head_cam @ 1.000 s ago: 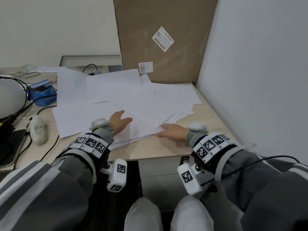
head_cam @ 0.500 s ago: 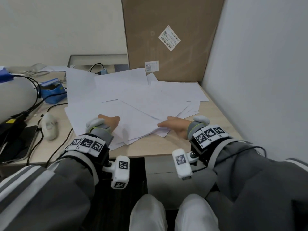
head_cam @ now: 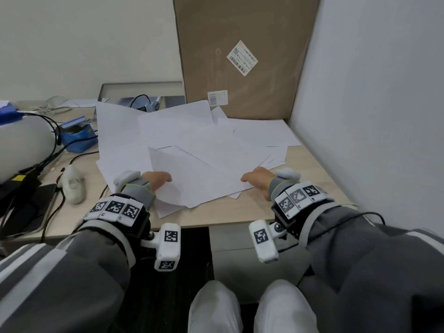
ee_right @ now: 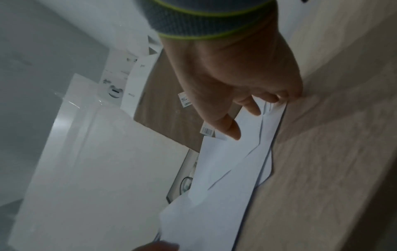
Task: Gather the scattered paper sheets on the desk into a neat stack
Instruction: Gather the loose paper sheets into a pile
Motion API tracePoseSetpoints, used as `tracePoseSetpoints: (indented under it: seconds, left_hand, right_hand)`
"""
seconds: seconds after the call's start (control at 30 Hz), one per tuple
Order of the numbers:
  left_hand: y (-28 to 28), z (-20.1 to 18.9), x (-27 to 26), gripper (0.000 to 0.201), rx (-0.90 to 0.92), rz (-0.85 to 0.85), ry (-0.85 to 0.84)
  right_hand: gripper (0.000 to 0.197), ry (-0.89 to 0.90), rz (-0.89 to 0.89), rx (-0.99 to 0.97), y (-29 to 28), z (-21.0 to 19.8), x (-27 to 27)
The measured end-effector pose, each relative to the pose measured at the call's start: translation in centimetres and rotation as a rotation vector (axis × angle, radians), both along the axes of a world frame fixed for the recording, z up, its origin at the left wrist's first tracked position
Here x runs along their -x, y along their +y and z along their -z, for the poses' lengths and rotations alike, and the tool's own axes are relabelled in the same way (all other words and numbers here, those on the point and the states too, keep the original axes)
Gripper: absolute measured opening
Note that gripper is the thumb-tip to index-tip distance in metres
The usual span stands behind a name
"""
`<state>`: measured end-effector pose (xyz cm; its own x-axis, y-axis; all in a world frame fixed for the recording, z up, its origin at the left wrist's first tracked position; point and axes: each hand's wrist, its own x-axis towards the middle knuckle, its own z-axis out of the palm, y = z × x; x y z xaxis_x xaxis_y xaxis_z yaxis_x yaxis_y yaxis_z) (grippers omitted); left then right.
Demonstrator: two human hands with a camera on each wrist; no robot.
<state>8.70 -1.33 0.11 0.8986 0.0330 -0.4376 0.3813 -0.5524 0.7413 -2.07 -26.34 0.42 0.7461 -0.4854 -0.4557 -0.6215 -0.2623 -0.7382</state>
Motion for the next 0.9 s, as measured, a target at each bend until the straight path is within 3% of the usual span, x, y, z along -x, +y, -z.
tracePoseSetpoints:
  seconds: [0.07,0.13,0.2,0.3,0.47,0.77,0.9]
  left_hand:
    - [0.1,-0.8,0.4,0.043,-0.035,0.005,0.012]
    - [0.4,-0.4,-0.4,0.056,0.066,-0.031,0.049]
    - [0.1,-0.4,-0.2,0.062,0.222,-0.082,0.092]
    - [-1.1,-1.4,1.2,0.045,0.411,-0.145,0.099]
    - [-0.5,-0.9,1.2,0.015,0.654,-0.277,0.124]
    - [1.4,0.0,1.3,0.017,0.808,-0.286,0.222]
    - [0.4,0.0,1.8,0.025,0.730,-0.190,0.320]
  right_hand:
    - [0.055,-0.007,0.045,0.031,-1.2,-0.6,0.1]
    - [0.054,-0.024,0.094,-0.100,-1.9,-0.9,0.0]
    - [0.034,-0.019,0.131,-0.308,-1.8,-1.2,-0.2]
    - [0.011,-0.011,0.122,-0.477,-0.8,-1.3,-0.8]
    - [0.006,-0.053,0.174,-0.630,-0.2,-0.6,-1.0]
    - [0.013,-0.045,0.264,-0.756,-1.1,-0.1,-0.6]
    - [0.020,-0.064,0.280,-0.740,-1.0,0.2,-0.7]
